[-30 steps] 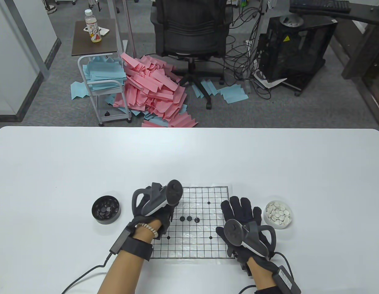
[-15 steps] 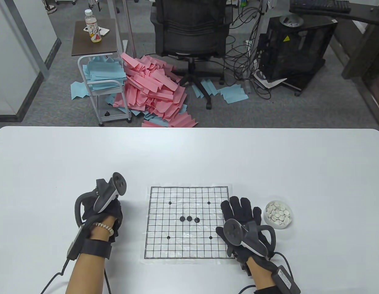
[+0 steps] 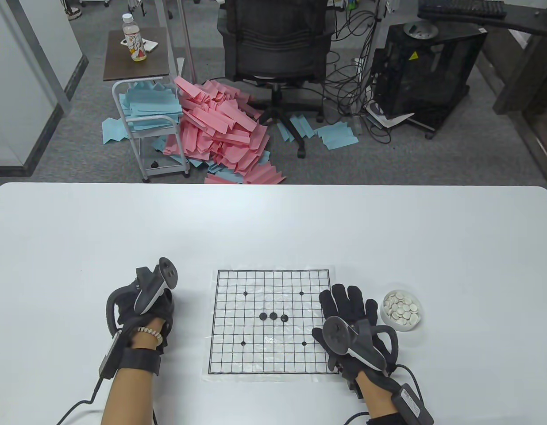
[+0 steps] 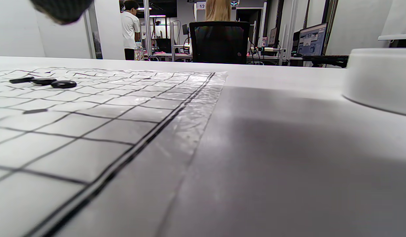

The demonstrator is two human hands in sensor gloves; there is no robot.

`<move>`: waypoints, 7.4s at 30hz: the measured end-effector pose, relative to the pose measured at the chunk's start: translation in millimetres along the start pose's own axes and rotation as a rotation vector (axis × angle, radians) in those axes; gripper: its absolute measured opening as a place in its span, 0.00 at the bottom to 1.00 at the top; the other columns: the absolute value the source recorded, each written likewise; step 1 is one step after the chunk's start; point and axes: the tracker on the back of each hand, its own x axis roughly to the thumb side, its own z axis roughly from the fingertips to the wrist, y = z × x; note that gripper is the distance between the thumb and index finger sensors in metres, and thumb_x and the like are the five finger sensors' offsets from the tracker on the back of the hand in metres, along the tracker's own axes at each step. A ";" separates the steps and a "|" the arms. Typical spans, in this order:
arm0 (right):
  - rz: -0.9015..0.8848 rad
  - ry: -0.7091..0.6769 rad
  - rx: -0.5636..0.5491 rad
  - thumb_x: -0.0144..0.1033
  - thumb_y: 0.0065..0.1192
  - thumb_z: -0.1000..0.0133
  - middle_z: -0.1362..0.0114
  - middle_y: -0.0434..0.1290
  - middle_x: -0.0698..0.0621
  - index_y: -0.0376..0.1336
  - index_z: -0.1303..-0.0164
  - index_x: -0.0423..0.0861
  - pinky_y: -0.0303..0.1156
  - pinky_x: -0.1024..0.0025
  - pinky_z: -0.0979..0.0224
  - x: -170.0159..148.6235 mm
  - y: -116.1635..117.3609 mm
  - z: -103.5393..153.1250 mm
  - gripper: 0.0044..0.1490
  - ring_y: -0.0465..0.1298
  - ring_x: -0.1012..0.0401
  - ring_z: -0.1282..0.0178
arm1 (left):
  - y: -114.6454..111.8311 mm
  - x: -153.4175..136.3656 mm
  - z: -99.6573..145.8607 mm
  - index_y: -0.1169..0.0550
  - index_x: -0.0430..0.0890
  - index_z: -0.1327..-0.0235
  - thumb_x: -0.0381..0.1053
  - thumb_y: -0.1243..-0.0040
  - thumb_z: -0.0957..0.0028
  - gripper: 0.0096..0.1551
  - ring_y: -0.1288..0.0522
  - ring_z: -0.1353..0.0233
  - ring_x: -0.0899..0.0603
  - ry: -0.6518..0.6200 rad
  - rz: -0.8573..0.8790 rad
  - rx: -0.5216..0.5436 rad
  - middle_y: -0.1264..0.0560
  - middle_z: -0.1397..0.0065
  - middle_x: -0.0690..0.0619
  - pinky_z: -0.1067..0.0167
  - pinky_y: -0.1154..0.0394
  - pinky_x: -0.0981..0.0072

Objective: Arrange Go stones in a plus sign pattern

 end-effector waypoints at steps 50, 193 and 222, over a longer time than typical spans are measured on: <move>-0.009 -0.007 -0.005 0.63 0.60 0.51 0.11 0.41 0.49 0.41 0.17 0.58 0.44 0.29 0.18 0.3 1.0 0.0 0.55 0.43 0.40 0.10 | 61.1 97.5 66.3 0.11 0.56 0.60 0.57 0.23 0.67 0.21 0.16 0.54 0.44 -0.441 0.149 0.273 0.11 0.52 0.56 0.43 0.25 0.42; 0.002 -0.004 0.007 0.62 0.60 0.51 0.11 0.40 0.49 0.41 0.17 0.58 0.44 0.29 0.18 -0.4 3.1 -1.2 0.55 0.42 0.40 0.10 | 0.4 153.7 74.6 0.12 0.53 0.56 0.52 0.26 0.63 0.20 0.16 0.54 0.42 -0.507 0.165 0.026 0.11 0.50 0.54 0.45 0.25 0.41; 0.012 -0.004 0.029 0.62 0.60 0.51 0.11 0.40 0.49 0.41 0.17 0.59 0.44 0.29 0.18 1.9 5.7 -1.0 0.55 0.42 0.40 0.10 | 16.0 41.9 93.0 0.19 0.53 0.40 0.58 0.30 0.60 0.31 0.18 0.39 0.39 -0.479 0.305 0.224 0.18 0.32 0.50 0.37 0.30 0.37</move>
